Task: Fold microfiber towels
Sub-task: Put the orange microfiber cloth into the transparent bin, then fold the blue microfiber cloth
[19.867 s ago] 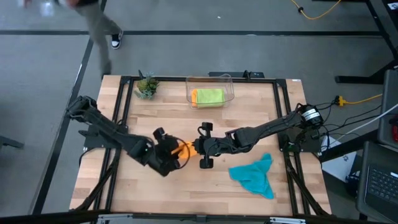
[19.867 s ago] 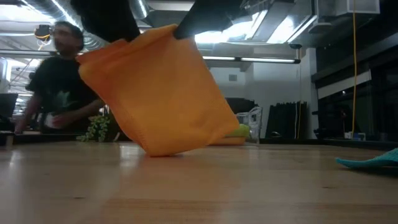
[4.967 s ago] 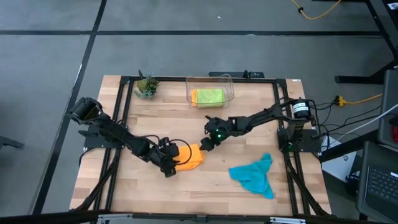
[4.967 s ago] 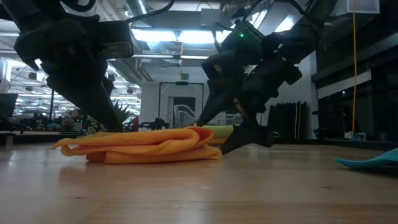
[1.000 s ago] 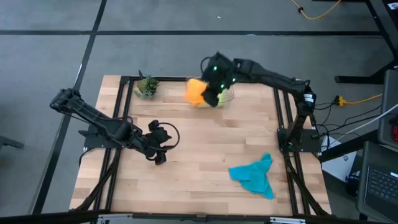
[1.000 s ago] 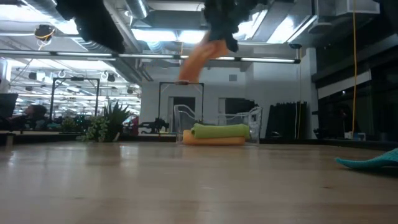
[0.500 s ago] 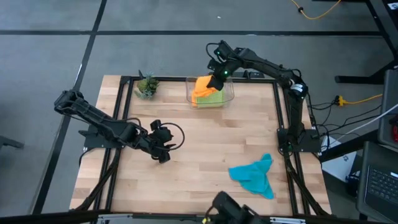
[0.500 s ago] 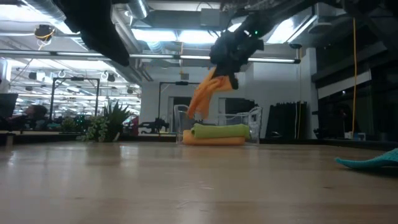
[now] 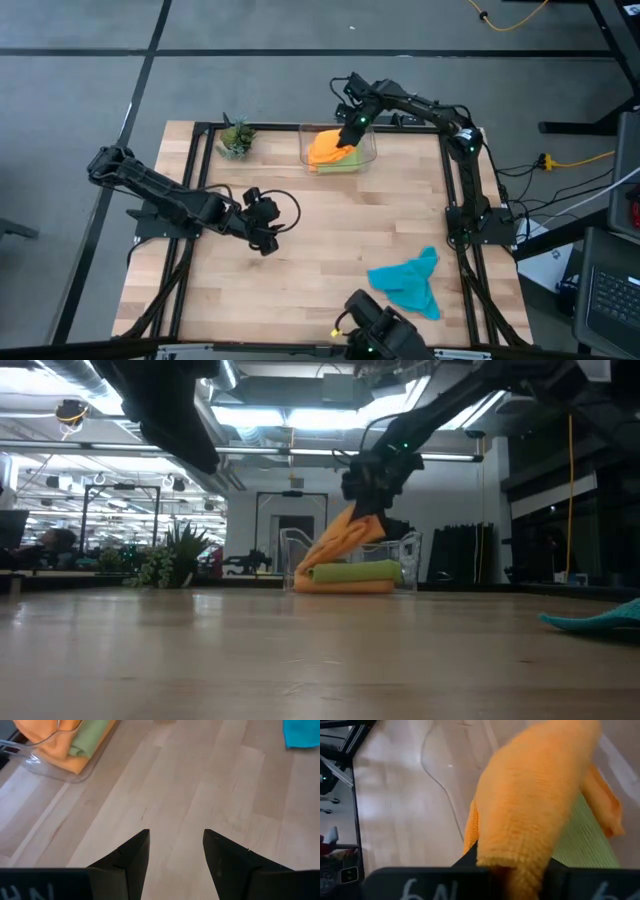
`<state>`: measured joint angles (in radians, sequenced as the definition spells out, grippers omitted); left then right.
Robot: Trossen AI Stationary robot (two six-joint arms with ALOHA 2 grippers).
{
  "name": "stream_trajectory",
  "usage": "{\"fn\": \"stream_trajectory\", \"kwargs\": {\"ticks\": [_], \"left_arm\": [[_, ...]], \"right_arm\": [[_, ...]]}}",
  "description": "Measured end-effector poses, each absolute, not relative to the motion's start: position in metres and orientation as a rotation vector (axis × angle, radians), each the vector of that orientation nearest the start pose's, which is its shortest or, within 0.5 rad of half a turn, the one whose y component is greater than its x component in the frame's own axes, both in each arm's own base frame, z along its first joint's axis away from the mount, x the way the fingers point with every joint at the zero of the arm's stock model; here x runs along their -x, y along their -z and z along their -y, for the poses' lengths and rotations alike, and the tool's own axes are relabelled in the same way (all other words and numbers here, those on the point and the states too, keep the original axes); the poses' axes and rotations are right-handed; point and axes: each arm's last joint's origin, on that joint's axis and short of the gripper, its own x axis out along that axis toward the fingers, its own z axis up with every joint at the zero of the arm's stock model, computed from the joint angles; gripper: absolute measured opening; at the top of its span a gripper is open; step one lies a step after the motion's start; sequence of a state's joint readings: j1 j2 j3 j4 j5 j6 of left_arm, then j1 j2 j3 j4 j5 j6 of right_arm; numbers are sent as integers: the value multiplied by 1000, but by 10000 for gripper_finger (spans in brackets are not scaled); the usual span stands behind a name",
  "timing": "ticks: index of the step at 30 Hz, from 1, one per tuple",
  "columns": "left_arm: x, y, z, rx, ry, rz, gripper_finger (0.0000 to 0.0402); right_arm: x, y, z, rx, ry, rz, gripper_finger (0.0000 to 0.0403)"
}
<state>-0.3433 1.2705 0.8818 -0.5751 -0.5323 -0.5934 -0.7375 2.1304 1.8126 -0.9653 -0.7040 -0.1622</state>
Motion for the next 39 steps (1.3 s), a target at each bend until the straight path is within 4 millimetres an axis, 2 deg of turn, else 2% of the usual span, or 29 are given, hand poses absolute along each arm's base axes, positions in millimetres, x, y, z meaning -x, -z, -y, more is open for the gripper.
{"fn": "stream_trajectory", "kwargs": {"ticks": [6,13,18,23,27,35,39], "left_arm": [[-235,-242,68,148,-421,-779,180],[-235,-242,68,150,-421,-778,180],[-235,-242,68,151,-422,-778,180],[-235,-242,68,151,-422,-778,180],[-235,-242,68,152,-423,-778,180],[-235,-242,68,154,-423,-777,180],[-235,-242,68,154,-423,-777,180]], "right_arm": [[-335,-201,283,-759,-37,-1026,24],[-332,-197,287,-732,192,-1145,131],[-330,-199,286,-762,232,-1179,178],[-331,-216,286,-797,249,-1182,193],[-332,-238,288,-776,299,-1179,194],[-320,-284,290,-597,564,-1298,194],[-317,-297,290,-605,665,-1288,195]]}}
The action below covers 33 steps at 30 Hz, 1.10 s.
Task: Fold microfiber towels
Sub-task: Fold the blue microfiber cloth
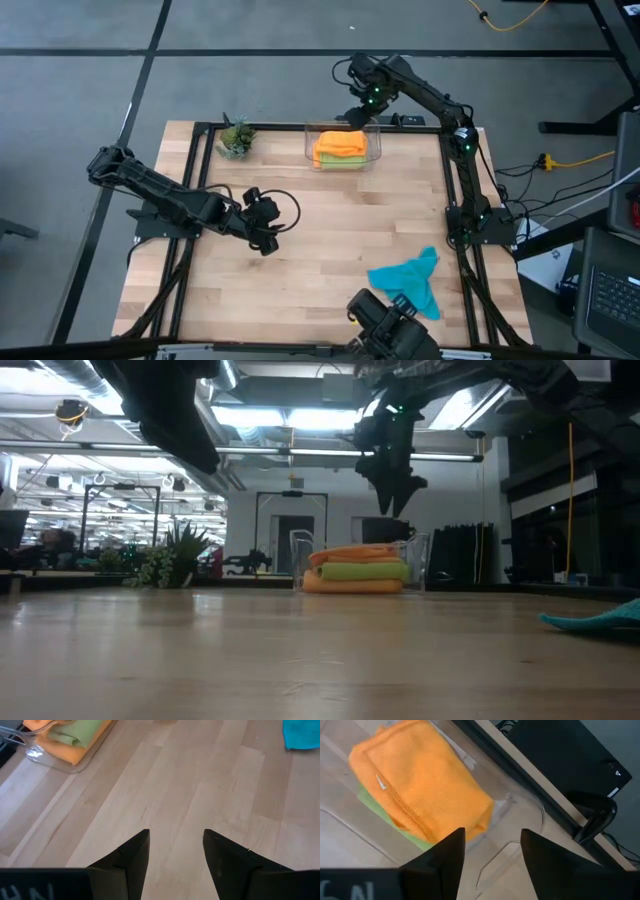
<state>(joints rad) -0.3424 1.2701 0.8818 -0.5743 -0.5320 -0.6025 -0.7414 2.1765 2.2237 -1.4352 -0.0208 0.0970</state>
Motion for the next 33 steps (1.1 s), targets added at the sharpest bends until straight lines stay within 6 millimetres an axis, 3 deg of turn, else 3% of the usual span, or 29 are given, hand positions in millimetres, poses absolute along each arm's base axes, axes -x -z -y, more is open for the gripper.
{"fn": "stream_trajectory", "kwargs": {"ticks": [4,11,15,19,22,26,30,33], "left_arm": [[-235,-242,68,154,-424,-777,180],[-235,-242,68,154,-424,-777,180],[-235,-242,68,154,-424,-776,180],[-235,-242,68,154,-424,-776,180],[-235,-242,68,159,-427,-775,180],[-235,-243,68,179,-435,-768,180],[-236,-243,69,237,-455,-749,180],[-236,-243,69,277,-471,-740,180]], "right_arm": [[-317,-296,290,-612,670,-1289,195],[-320,-276,280,-645,649,-1380,195],[-329,-270,264,-595,572,-1446,195],[-338,-282,240,-560,517,-1502,195],[-344,-300,215,-505,478,-1469,195],[-338,-339,164,-375,375,-1407,195],[-306,-376,107,-288,296,-1338,195],[-274,-389,67,-289,336,-1293,195]]}}
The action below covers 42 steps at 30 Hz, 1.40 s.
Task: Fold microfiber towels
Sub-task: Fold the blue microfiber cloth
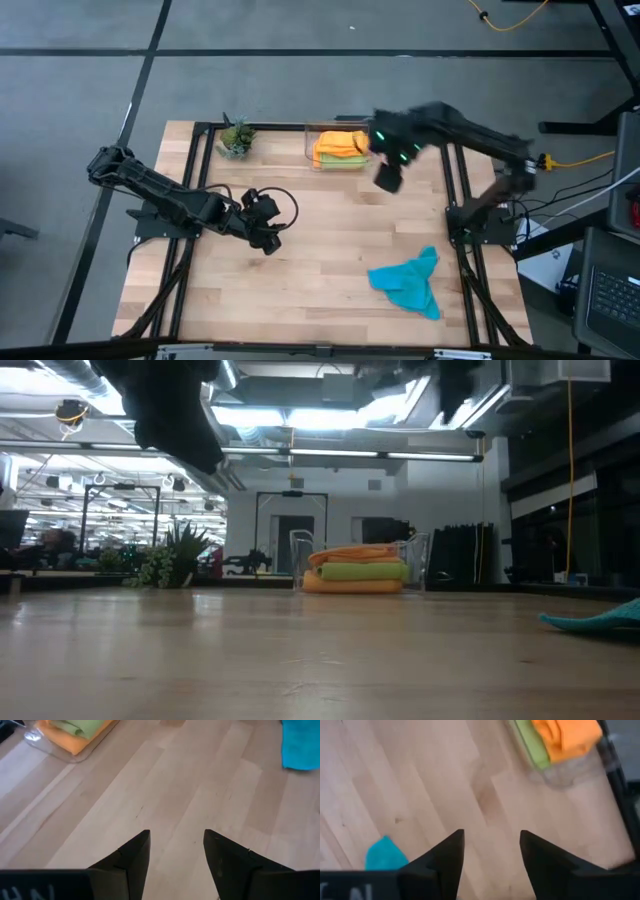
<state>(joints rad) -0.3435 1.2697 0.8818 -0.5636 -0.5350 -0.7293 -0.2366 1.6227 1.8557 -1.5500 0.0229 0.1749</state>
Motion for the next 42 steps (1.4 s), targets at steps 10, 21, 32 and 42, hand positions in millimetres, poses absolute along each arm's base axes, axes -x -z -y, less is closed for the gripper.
{"fn": "stream_trajectory", "kwargs": {"ticks": [10,21,32,42], "left_arm": [[-238,-245,69,290,-471,-709,180],[-238,-246,67,262,-526,-667,180],[-238,-246,67,251,-531,-664,180],[-237,-245,66,231,-564,-646,180]], "right_arm": [[-197,-336,-29,-386,536,-1018,195],[-177,-230,-86,-535,382,-1233,195],[-143,-175,-109,-637,372,-1401,186],[-147,-160,-127,-780,93,-1338,186]]}}
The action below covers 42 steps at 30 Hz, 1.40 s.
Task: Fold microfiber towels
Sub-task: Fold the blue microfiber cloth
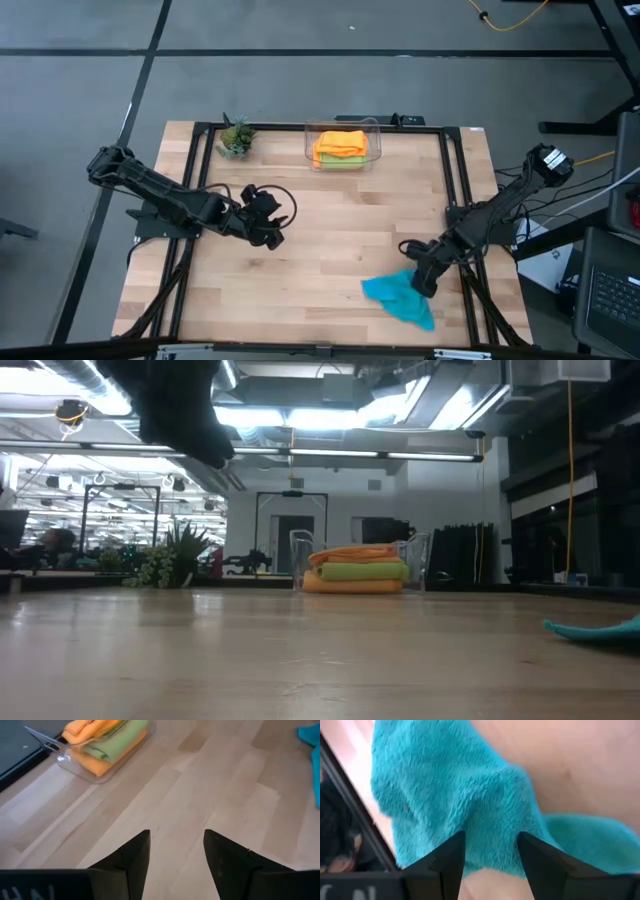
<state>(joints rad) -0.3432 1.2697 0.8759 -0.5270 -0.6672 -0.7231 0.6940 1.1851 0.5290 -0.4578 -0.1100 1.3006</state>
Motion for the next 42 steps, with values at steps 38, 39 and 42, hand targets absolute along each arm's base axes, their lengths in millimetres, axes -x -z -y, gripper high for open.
{"fn": "stream_trajectory", "kwargs": {"ticks": [38,39,42], "left_arm": [[-233,-227,65,229,-565,-664,180],[-233,-227,65,230,-564,-664,180],[-233,-227,65,232,-564,-661,180]], "right_arm": [[-249,-98,-112,-658,250,-675,186],[-255,-95,-108,-654,269,-641,186],[-275,-88,-97,-641,329,-548,186]]}}
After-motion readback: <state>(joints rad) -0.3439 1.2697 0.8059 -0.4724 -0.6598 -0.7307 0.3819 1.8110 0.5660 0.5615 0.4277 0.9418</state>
